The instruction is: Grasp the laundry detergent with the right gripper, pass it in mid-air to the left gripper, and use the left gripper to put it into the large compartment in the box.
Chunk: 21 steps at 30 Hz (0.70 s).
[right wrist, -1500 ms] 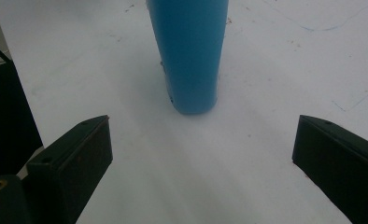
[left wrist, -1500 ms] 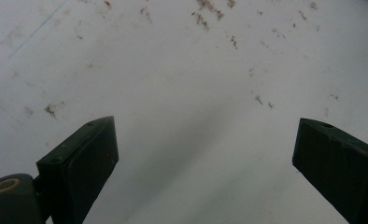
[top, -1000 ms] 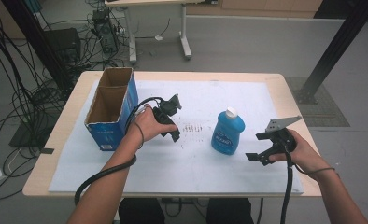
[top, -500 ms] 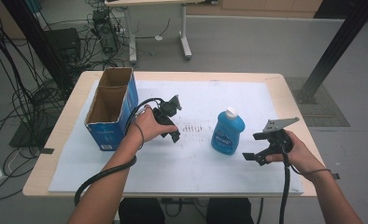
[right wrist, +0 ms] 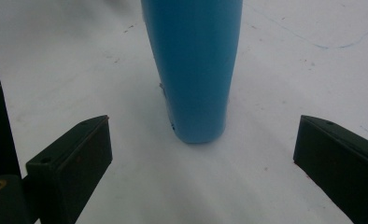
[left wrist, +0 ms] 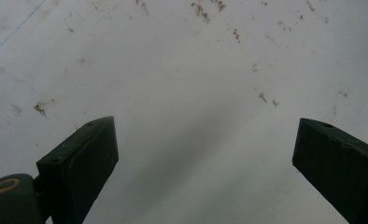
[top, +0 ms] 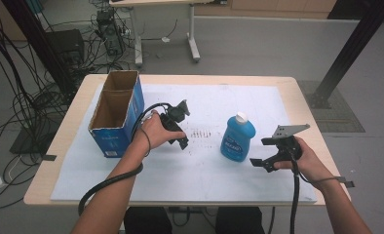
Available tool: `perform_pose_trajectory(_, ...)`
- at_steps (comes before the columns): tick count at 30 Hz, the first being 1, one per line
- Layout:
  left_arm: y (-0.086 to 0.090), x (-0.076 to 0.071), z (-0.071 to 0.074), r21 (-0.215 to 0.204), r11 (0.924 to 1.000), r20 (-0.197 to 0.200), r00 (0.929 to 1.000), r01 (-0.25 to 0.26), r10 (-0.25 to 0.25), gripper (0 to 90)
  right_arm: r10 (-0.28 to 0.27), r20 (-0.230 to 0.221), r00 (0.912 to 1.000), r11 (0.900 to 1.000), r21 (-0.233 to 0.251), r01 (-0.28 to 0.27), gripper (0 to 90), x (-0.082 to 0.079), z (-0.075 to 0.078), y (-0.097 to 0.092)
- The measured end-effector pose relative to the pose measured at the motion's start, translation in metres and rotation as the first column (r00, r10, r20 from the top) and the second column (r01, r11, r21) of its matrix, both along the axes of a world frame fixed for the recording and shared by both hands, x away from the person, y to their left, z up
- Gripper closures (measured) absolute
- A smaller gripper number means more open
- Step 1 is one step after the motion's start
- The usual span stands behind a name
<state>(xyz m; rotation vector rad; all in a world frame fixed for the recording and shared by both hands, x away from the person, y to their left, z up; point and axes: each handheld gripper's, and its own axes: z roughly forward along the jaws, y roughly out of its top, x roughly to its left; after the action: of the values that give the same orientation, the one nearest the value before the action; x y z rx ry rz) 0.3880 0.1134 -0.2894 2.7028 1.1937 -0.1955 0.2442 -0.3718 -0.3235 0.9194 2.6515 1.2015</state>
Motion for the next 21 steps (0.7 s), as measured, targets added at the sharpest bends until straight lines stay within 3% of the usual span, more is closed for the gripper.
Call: perform_pose_trajectory(21, -0.003, 0.000, -0.004, -0.008, 1.0000, -0.007, 1.0000, 0.004, -0.004, 7.3, -0.001, 0.042, 0.9991, 0.9977, 0.068, -0.002, 3.7, -0.002, -0.026, 0.007)
